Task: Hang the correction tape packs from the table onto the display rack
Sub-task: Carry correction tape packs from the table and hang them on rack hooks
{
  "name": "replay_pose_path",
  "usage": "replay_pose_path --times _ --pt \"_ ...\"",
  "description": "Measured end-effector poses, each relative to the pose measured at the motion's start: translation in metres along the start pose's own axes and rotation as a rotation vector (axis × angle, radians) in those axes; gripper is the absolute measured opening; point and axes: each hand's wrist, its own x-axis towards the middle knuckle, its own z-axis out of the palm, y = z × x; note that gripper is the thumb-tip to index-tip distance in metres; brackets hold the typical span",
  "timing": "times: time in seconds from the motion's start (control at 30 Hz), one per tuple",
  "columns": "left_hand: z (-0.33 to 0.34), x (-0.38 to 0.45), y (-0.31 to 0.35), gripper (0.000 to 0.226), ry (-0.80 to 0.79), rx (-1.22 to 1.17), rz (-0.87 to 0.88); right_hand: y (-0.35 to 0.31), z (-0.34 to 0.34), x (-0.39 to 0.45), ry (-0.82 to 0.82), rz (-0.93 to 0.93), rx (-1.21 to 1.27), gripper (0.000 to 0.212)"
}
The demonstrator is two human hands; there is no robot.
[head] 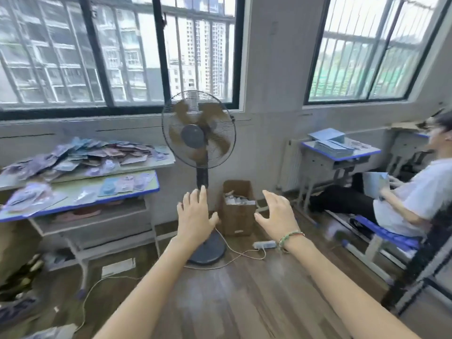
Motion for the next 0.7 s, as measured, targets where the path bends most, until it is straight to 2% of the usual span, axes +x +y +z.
replay_pose_path --times 0.3,0.7 --pt "0.001 0.041 -0.140 0.077 -0.013 0.051 -0.299 -0.103 0.103 0.111 -0.155 -0.262 0.054 0.061" --pt "0.016 0.171 -0.252 0.072 0.041 0.048 -0.565 -0.185 0.202 0.309 -0.276 -0.414 0.103 0.060"
